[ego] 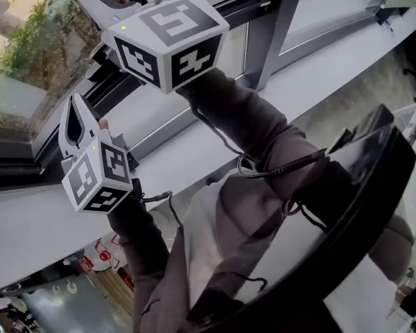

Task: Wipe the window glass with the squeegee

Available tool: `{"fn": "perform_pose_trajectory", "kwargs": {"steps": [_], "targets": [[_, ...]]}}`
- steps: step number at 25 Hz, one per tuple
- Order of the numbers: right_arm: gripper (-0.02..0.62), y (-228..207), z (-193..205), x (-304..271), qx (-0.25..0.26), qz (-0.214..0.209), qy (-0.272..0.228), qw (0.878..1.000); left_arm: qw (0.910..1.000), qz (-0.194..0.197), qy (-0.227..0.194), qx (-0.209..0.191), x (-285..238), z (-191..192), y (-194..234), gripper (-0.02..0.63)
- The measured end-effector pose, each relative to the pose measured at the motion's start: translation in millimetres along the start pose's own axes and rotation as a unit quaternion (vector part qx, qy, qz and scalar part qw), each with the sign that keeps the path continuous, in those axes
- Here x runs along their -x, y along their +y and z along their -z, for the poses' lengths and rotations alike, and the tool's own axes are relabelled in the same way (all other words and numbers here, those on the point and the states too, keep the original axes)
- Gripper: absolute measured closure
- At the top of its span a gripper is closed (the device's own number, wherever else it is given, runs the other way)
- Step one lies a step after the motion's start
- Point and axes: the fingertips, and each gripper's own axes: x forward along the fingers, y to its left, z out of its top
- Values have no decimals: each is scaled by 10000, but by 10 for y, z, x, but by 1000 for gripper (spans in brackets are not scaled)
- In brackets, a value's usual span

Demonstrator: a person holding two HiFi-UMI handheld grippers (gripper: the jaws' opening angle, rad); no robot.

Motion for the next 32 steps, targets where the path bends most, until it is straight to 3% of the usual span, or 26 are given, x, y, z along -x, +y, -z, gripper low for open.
{"fn": "perform_pose_trajectory", "kwargs": {"steps": [7,13,32], "targets": [[486,26,9,18,-14,-44,-72,10000,9999,-20,-96,-65,-20,-12,31,604],[486,-15,176,127,-118,66,121,9998,10000,11,93,31,-15,127,25,604],[492,-6,392,328,-320,116,391,9987,9999,98,122,5,-2,80,-91,604]]}}
